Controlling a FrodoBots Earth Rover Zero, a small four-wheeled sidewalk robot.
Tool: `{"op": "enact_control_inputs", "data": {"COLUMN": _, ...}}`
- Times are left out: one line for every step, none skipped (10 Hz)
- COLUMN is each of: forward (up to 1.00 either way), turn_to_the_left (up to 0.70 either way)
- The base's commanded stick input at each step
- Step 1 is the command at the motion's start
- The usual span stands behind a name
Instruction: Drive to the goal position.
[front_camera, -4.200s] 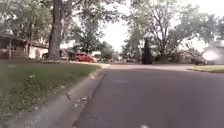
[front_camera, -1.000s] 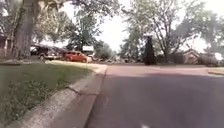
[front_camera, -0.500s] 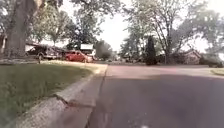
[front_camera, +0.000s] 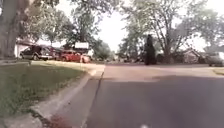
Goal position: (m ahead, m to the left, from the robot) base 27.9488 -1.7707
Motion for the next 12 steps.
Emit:
{"op": "enact_control_inputs", "data": {"forward": 1.00, "turn_to_the_left": 0.00}}
{"op": "enact_control_inputs", "data": {"forward": 1.00, "turn_to_the_left": 0.00}}
{"op": "enact_control_inputs", "data": {"forward": 1.00, "turn_to_the_left": 0.00}}
{"op": "enact_control_inputs", "data": {"forward": 1.00, "turn_to_the_left": 0.00}}
{"op": "enact_control_inputs", "data": {"forward": 1.00, "turn_to_the_left": 0.00}}
{"op": "enact_control_inputs", "data": {"forward": 1.00, "turn_to_the_left": 0.00}}
{"op": "enact_control_inputs", "data": {"forward": 1.00, "turn_to_the_left": 0.04}}
{"op": "enact_control_inputs", "data": {"forward": 1.00, "turn_to_the_left": 0.38}}
{"op": "enact_control_inputs", "data": {"forward": 1.00, "turn_to_the_left": 0.40}}
{"op": "enact_control_inputs", "data": {"forward": 1.00, "turn_to_the_left": 0.17}}
{"op": "enact_control_inputs", "data": {"forward": 1.00, "turn_to_the_left": 0.07}}
{"op": "enact_control_inputs", "data": {"forward": 1.00, "turn_to_the_left": 0.00}}
